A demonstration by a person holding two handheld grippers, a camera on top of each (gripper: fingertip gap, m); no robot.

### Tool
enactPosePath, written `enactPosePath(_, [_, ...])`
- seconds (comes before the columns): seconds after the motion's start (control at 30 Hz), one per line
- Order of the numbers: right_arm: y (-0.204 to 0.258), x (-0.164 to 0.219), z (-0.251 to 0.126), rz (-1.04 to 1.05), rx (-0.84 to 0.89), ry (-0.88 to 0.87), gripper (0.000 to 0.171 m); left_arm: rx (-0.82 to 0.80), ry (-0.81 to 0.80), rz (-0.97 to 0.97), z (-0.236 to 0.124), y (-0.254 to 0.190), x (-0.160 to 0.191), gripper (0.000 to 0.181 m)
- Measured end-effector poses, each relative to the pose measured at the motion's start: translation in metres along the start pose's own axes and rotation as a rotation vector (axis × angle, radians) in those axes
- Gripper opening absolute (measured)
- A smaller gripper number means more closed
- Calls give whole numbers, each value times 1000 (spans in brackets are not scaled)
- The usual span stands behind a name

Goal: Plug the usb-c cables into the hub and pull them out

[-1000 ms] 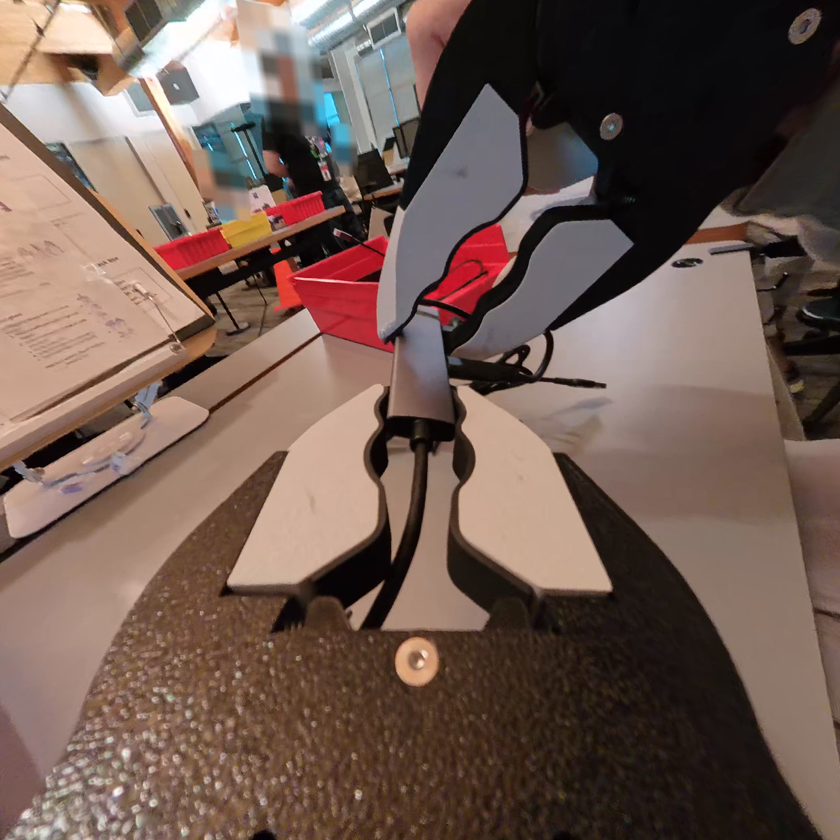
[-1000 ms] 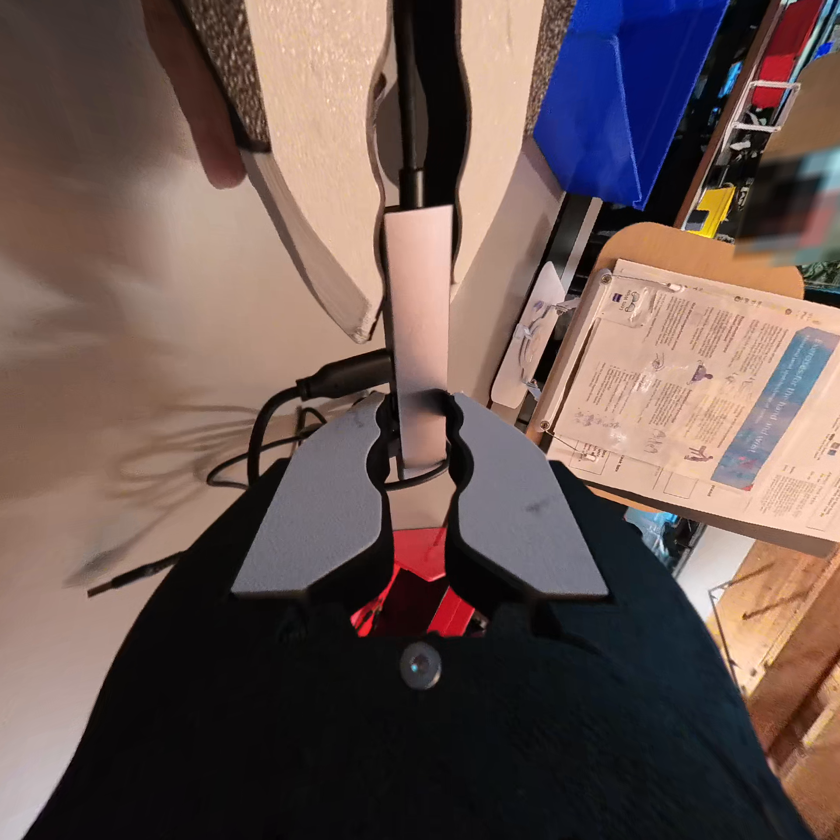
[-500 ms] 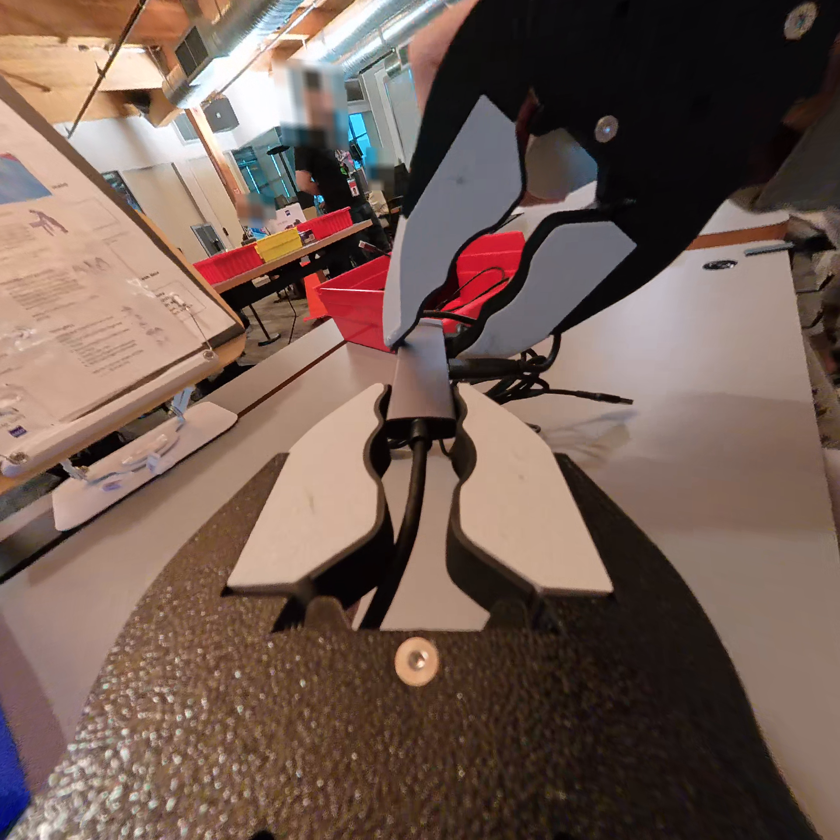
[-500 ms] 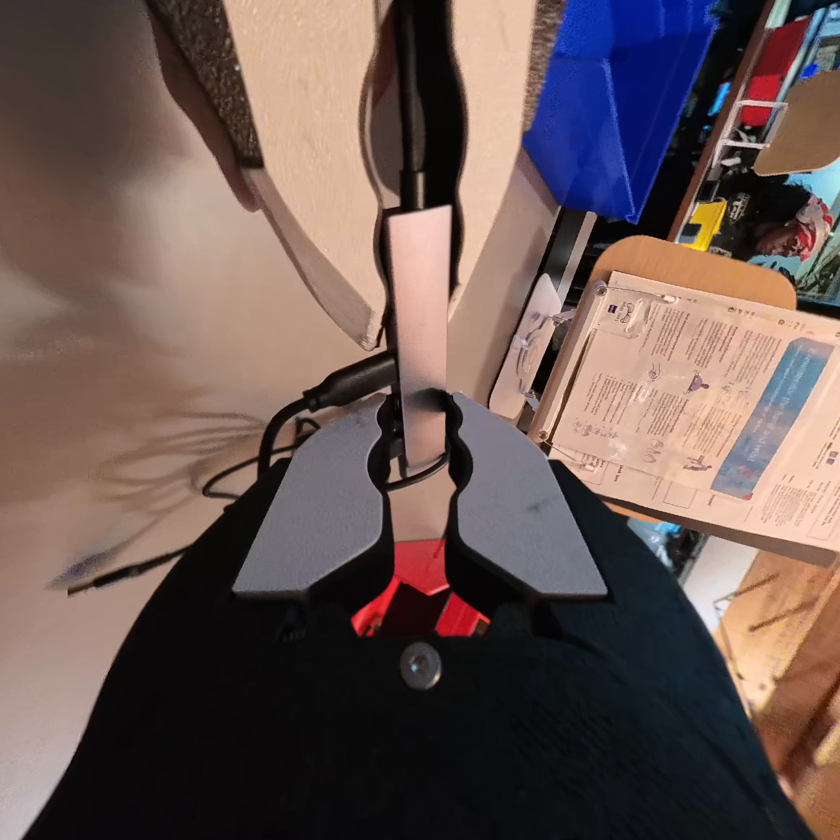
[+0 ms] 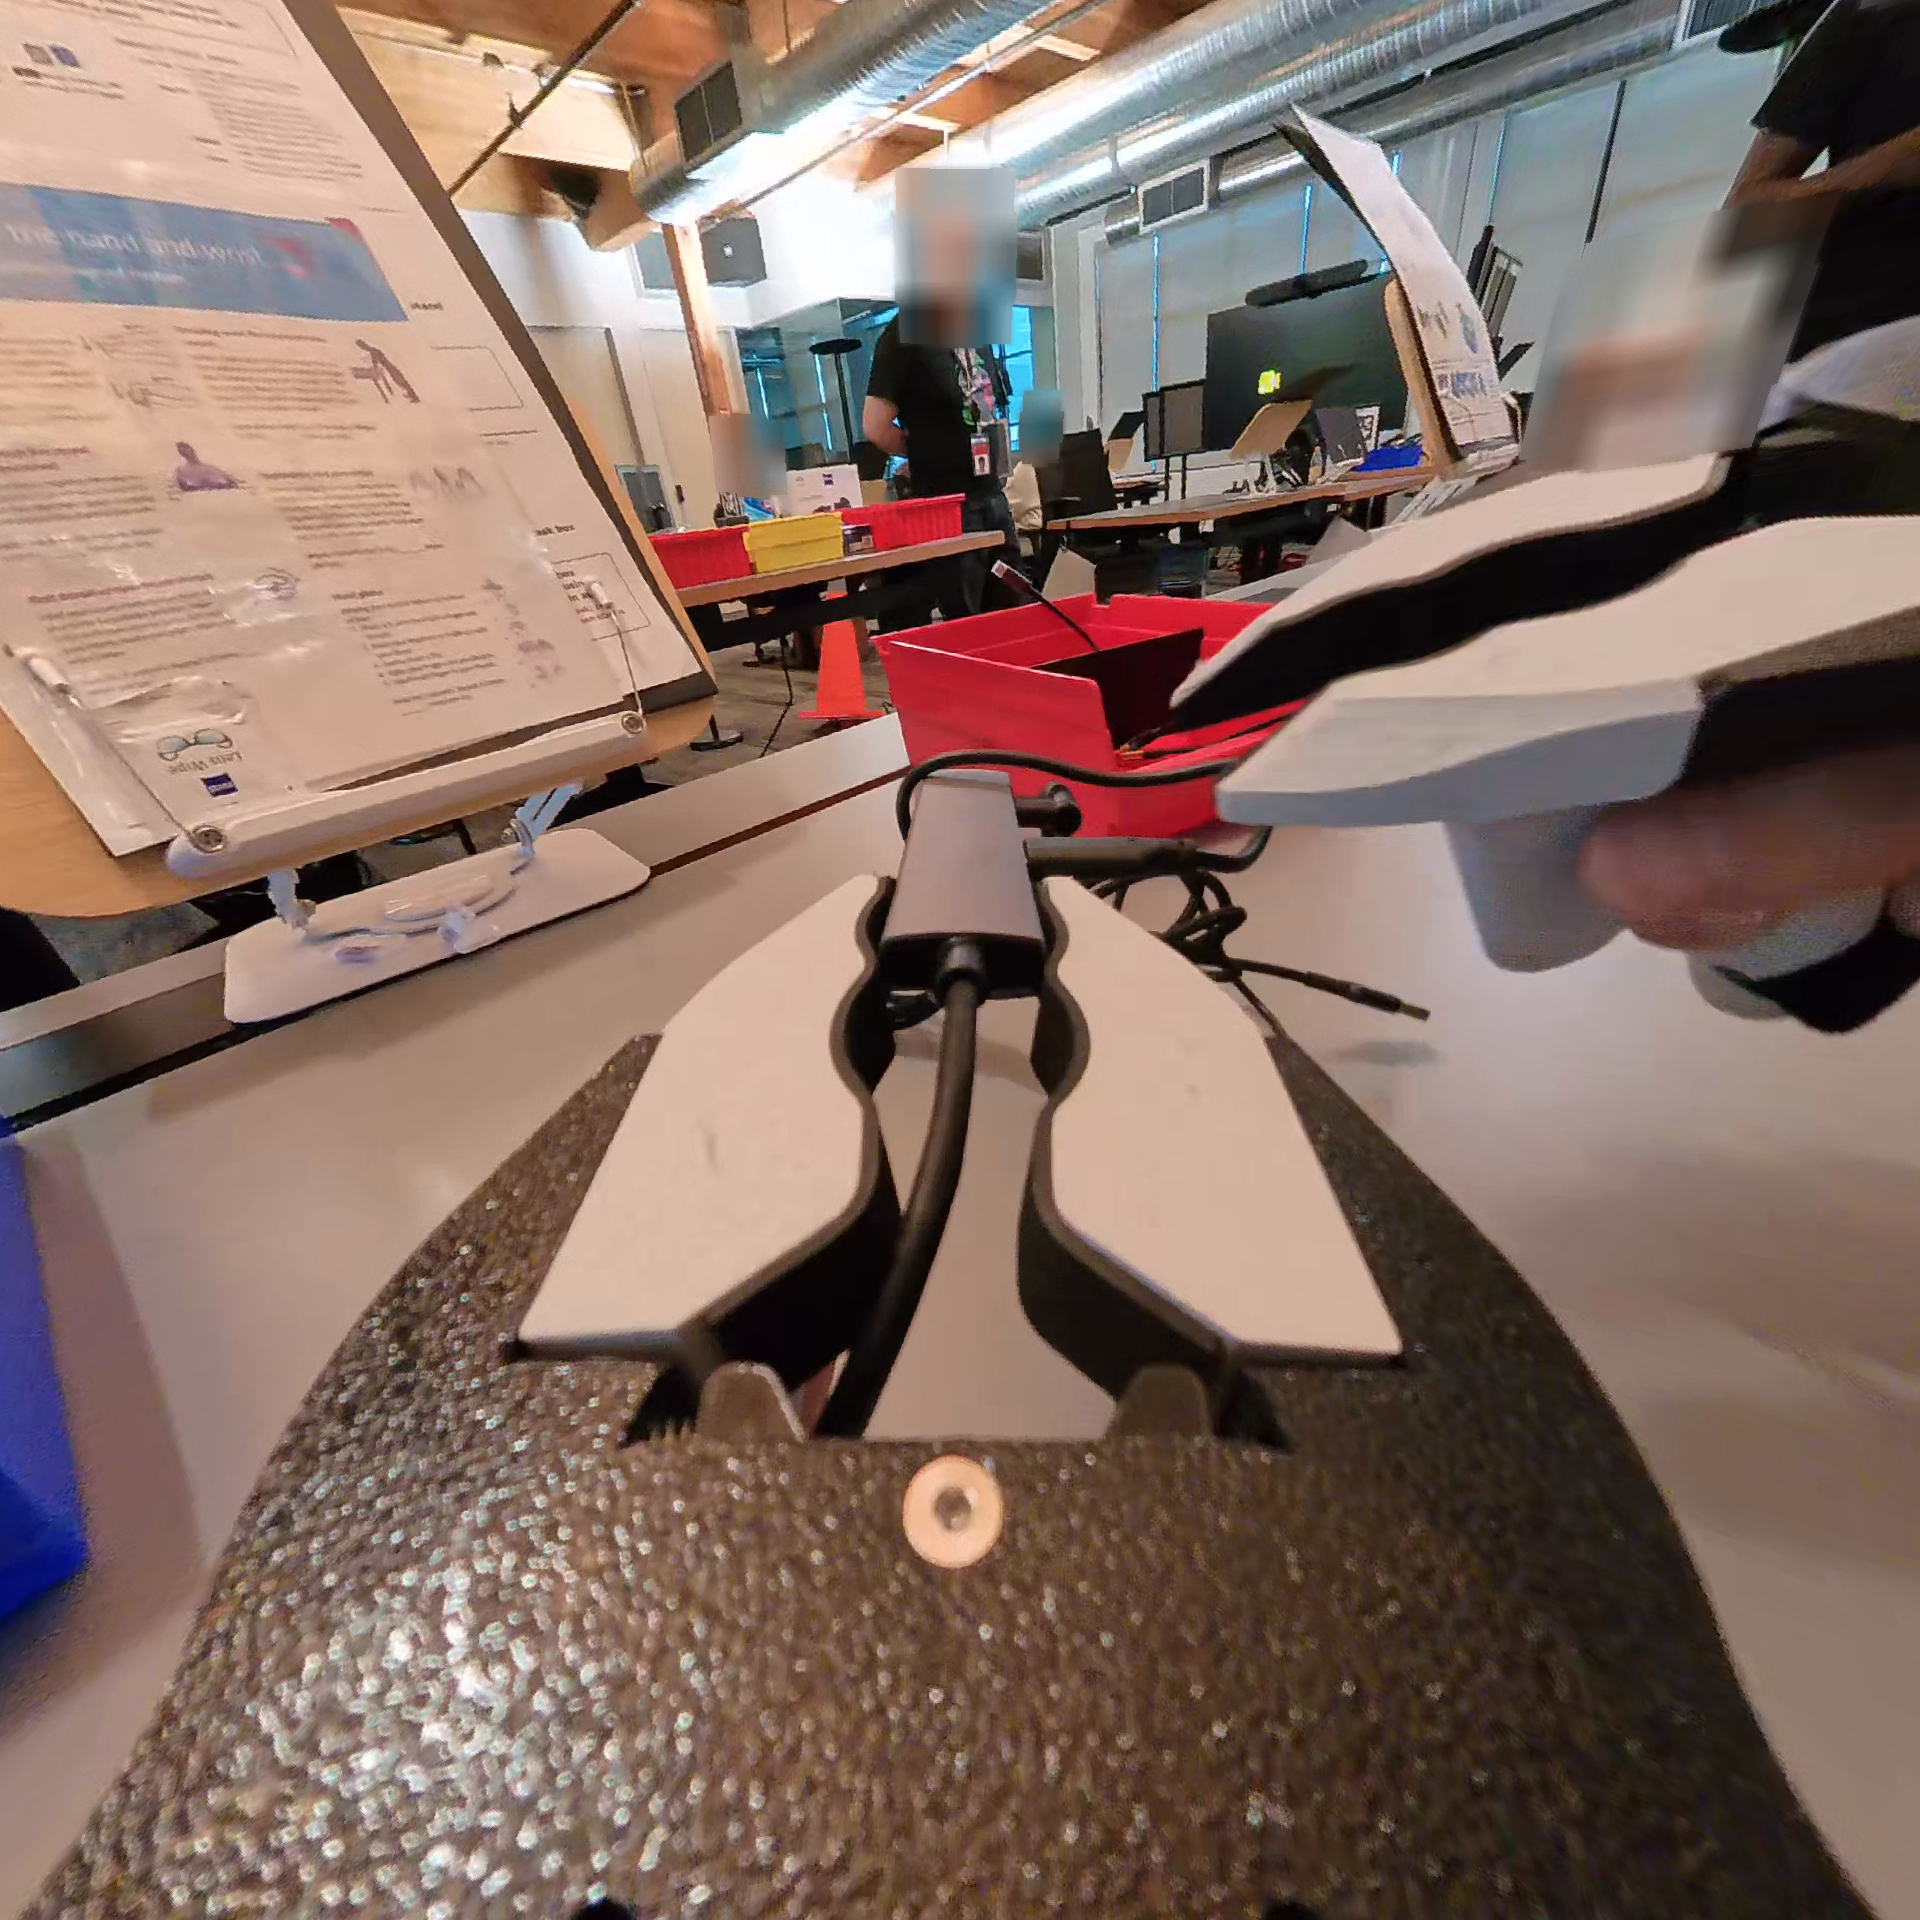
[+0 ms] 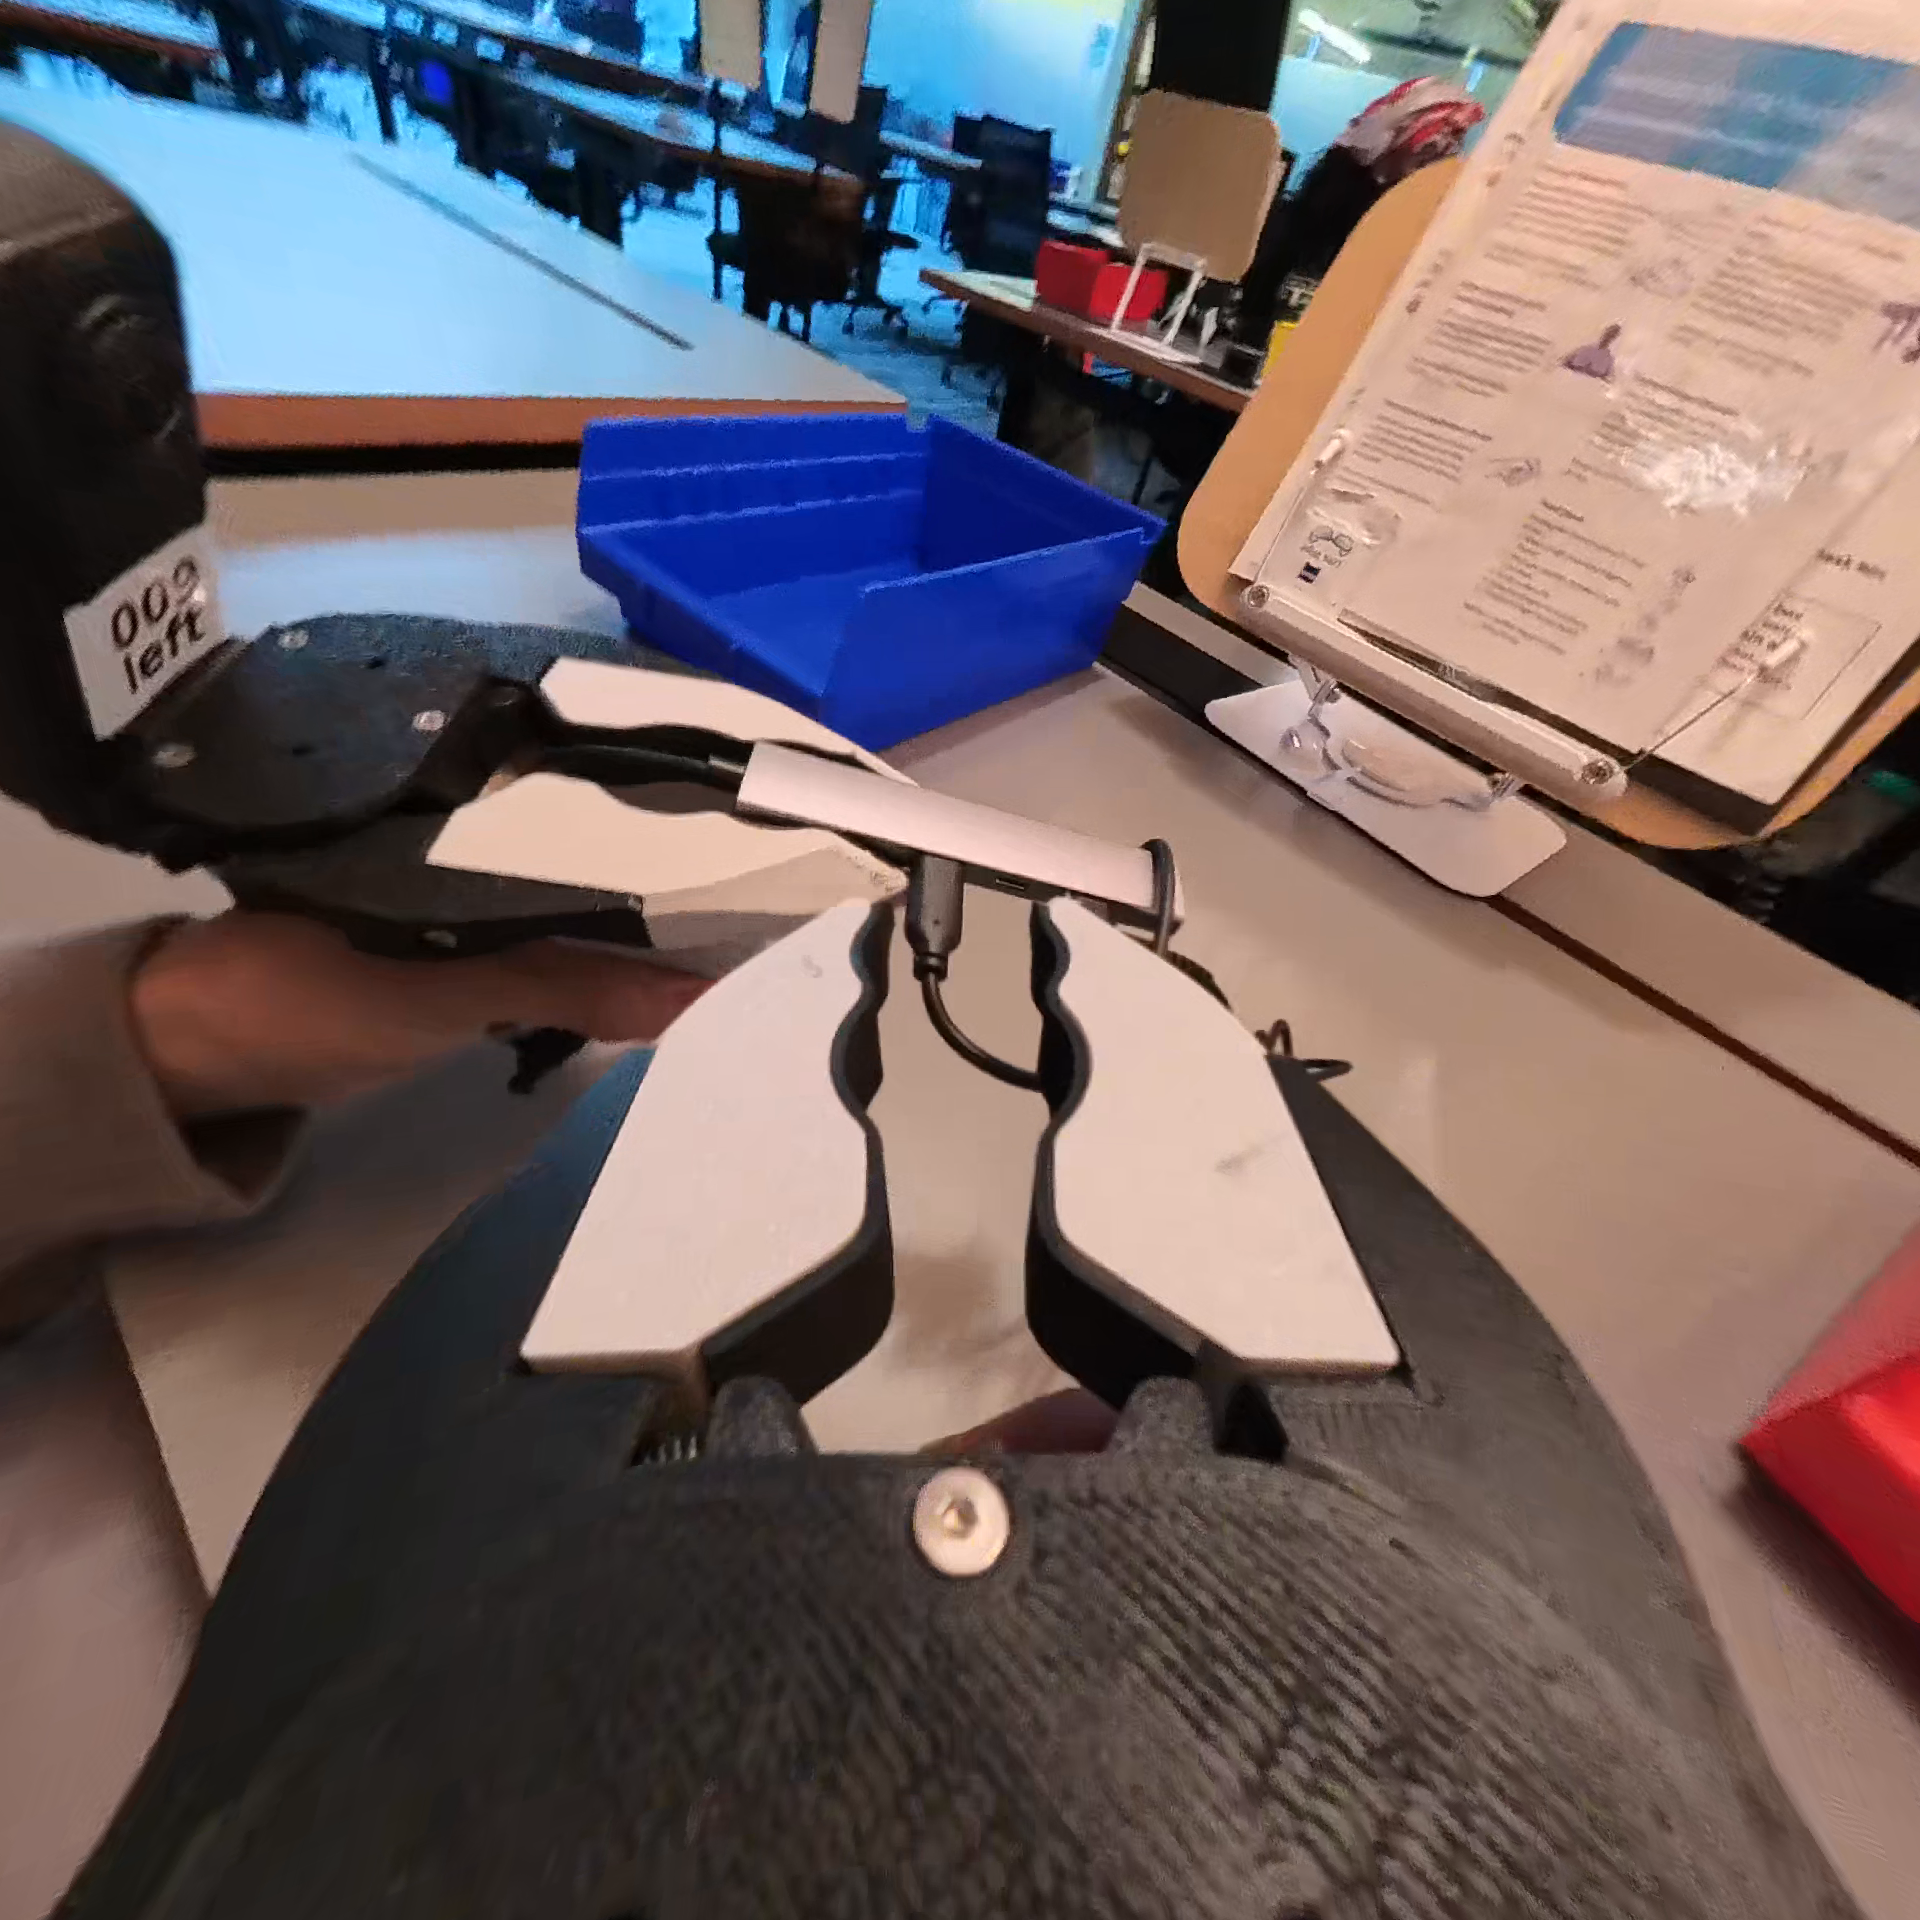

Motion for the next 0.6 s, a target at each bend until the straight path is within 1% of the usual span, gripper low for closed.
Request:
enactPosePath(0.1, [0, 4, 10, 93, 3, -24, 13, -6, -9, 21, 0, -3, -2, 23])
enactPosePath(0.17, [1, 9, 14, 133, -7, -9, 10, -21, -7, 56, 0, -3, -2, 23])
enactPosePath(0.2, [1, 10, 14, 161, -14, -14, 5, -24, -4, 72, 0, -3, -1, 23])
enactPosePath(0.3, [1, 12, 14, 200, -14, -21, 6, -29, -6, 77, 0, -3, 0, 23])
enactPosePath(0.43, [2, 15, 13, 228, -20, -15, 19, -33, -10, 92, 0, -4, 0, 23])
enactPosePath(0.6, [1, 15, 15, 281, -42, -69, 12, -35, -23, 78, -1, -4, -2, 23])
Point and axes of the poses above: each gripper's, where its closed fingertips meet, z out along the fingers, x out of its underside, y = z × x across the jaws, the point moved 5 cm from there along -z, back along the fingers, and after that the axes turned 7 degrees about -x, right-handed, at the moved point
